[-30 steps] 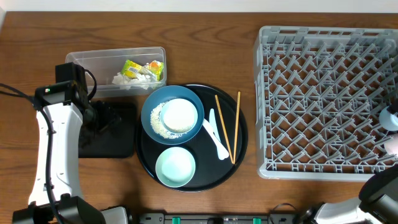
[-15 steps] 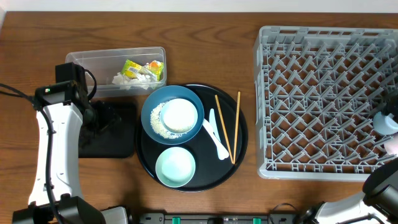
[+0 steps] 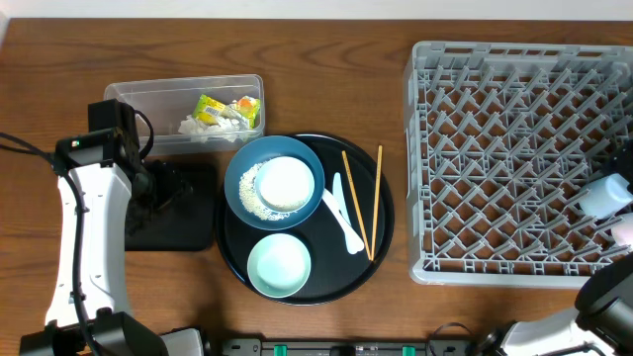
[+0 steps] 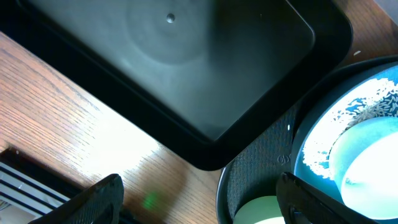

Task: Sort waste into correct bins and load items into the dishwasher rack
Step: 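Release cup and hold right gripper at rack edge, then reach right gripper to the small teal bowl on the tray and grasp it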

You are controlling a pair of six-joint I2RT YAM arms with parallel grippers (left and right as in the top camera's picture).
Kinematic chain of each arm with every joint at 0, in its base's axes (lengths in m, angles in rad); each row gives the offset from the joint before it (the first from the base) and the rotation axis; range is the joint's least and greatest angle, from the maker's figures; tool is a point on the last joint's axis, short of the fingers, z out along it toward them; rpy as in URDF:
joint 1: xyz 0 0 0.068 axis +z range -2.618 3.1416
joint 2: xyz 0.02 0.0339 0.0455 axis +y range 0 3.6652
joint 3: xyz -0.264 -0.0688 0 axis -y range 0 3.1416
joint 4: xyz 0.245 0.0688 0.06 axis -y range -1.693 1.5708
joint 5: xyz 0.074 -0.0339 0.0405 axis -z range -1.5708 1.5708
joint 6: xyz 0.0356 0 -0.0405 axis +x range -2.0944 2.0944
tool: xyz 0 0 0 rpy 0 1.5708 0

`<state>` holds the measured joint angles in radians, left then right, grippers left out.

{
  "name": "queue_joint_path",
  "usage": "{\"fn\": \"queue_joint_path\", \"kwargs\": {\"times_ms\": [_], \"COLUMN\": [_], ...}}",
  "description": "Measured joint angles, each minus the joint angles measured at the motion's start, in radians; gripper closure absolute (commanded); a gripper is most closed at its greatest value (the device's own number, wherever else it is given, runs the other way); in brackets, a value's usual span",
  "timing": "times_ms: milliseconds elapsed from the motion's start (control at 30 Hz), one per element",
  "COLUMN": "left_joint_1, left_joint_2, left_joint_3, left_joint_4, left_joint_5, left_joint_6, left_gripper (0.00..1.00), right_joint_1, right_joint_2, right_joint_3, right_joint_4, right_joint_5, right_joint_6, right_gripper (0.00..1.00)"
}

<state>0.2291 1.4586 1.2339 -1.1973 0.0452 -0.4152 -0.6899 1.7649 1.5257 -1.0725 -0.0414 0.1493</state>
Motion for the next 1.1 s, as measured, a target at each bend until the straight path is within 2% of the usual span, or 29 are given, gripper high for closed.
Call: {"fn": "queue_joint_path", "kwargs": {"times_ms": [233,433,767,1100], "left_joint_1": [0.000,0.000,0.000,0.000], "left_joint_2": [0.000,0.000,0.000,0.000], "left_joint_3": [0.000,0.000,0.000,0.000], "left_joint_4": [0.000,0.000,0.000,0.000], "left_joint_5": [0.000,0.000,0.000,0.000], "left_joint_6": [0.000,0.000,0.000,0.000], "left_gripper": [0.20,0.20,0.20,0.20], "right_joint_1": [0.043,0.217,0.723,1.193], "right_joint_2": [-0.069,-0.117,-0.127,-0.100], "right_joint_3": [0.002,0.005,0.007,0.007], "right_joint_4": [-0.007,-0.041,-0.069,-0.076], "right_joint_5": [-0.199,-0.301,-0.328,-0.272], "right_joint_6": [-0.080,-0.155,-0.212,-0.182], "right_gripper": [0.24,0.22,0.21,0.20]}}
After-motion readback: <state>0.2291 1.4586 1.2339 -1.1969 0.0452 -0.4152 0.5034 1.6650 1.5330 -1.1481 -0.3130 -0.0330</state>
